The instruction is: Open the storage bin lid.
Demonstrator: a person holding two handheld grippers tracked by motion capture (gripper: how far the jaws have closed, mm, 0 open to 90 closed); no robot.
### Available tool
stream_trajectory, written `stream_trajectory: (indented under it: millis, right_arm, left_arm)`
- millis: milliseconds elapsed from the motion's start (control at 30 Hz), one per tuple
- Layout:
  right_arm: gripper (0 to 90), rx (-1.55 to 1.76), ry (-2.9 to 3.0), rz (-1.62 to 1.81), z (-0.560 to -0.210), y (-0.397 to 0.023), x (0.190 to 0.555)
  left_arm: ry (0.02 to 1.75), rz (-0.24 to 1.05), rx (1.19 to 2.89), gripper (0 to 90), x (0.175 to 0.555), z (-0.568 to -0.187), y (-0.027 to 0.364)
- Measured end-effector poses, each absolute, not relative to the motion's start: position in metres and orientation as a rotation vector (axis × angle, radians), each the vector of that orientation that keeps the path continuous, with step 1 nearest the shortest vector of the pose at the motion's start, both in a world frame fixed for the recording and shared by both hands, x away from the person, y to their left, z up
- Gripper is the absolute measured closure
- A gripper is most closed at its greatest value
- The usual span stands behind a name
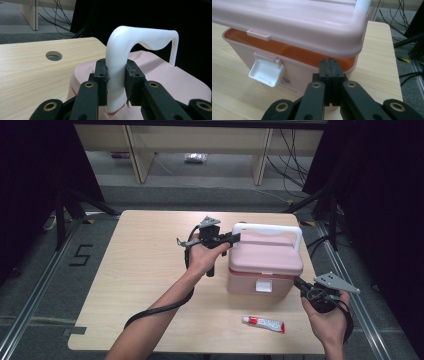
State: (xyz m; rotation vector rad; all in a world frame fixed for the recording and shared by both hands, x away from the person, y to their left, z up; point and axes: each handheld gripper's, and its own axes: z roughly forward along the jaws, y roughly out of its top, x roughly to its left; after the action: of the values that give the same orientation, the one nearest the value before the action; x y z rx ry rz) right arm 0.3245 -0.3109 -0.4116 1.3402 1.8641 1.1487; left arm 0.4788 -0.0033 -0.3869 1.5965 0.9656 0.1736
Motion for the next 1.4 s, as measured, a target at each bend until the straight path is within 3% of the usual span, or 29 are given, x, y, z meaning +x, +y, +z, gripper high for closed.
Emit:
stream_trajectory:
  millis: [167, 267, 367, 433, 533, 767, 1000, 1400]
  right_arm:
    - [90.0, 1.330, 1.837, 1.140, -0.412, -0.313, 0.327]
    - [90.0, 1.334, 1.817, 1.141, -0.411, -0.312, 0.328]
    - [90.0, 1.333, 1.815, 1.146, -0.411, -0.312, 0.328]
    - [90.0, 1.379, 1.806, 1.174, -0.411, -0.309, 0.327]
    - [90.0, 1.343, 1.797, 1.160, -0.409, -0.311, 0.327]
    - [90.0, 1.313, 1.805, 1.151, -0.410, -0.311, 0.328]
    - [90.0, 1.320, 1.812, 1.146, -0.407, -0.311, 0.327]
    - [90.0, 1.316, 1.810, 1.140, -0.405, -0.307, 0.327]
  left_arm:
    - [0.931, 0.163, 1.594, 71.9, 0.480, -0.388, -0.001]
    - [0.874, 0.259, 1.575, 56.4, 0.472, -0.384, 0.005]
    - [0.834, 0.331, 1.550, 51.6, 0.461, -0.379, 0.014]
    - [0.782, 0.360, 1.534, 55.5, 0.449, -0.376, 0.021]
    - [0.705, 0.336, 1.549, 68.1, 0.431, -0.378, 0.026]
    - [0.580, 0.290, 1.626, 81.6, 0.393, -0.396, 0.032]
    - [0.512, 0.220, 1.699, 89.2, 0.374, -0.417, 0.030]
    - [0.301, 0.225, 1.741, 89.7, 0.374, -0.435, -0.007]
